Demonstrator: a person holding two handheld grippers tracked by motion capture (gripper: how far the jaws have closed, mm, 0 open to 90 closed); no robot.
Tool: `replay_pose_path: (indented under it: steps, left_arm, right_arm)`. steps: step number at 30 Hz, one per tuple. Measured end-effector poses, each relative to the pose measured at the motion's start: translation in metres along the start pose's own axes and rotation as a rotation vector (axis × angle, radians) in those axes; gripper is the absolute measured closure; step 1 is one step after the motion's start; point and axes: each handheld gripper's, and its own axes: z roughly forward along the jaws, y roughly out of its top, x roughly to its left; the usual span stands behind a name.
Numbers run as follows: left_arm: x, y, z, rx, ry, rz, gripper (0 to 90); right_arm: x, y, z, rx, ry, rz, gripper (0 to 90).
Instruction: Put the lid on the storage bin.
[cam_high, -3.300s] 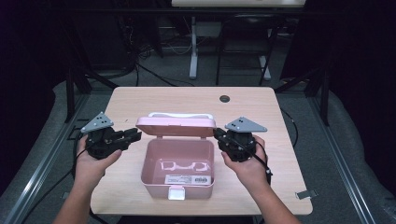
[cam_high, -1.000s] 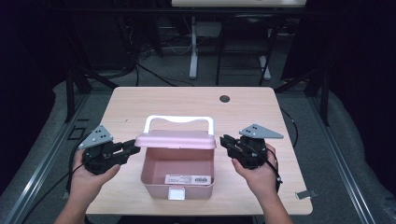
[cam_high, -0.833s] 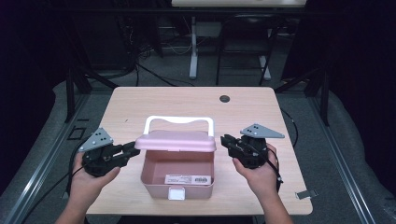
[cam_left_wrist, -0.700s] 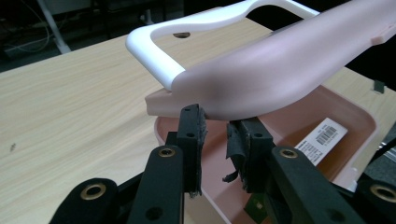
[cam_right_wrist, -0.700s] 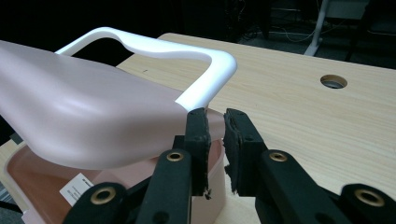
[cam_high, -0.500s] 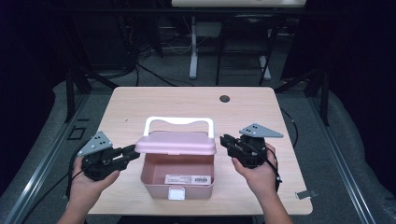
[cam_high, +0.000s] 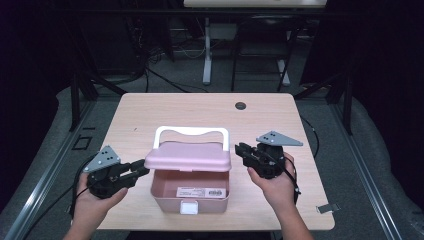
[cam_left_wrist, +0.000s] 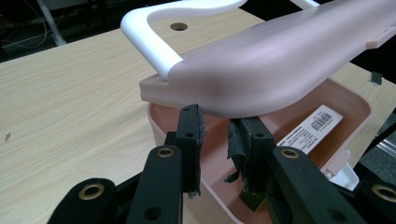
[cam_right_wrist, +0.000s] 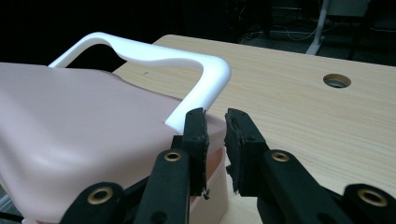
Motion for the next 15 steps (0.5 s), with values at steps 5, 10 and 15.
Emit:
replay_pose_path:
  steps: [5,10,15]
  left_arm:
    - [0.000,-0.002,-0.002,-0.003,-0.002,0.005,72.2]
    - [-0.002,-0.003,-0.003,-0.006,-0.004,0.002,71.9]
    - [-0.003,-0.005,-0.004,0.000,-0.008,0.008,71.5]
  right_arm:
    - [0.001,0.004,0.001,0.000,0.008,-0.005,77.1]
    - [0.002,0.009,0.006,0.010,0.027,-0.009,73.8]
    - [0.003,0.015,0.012,0.020,0.059,0.003,71.4]
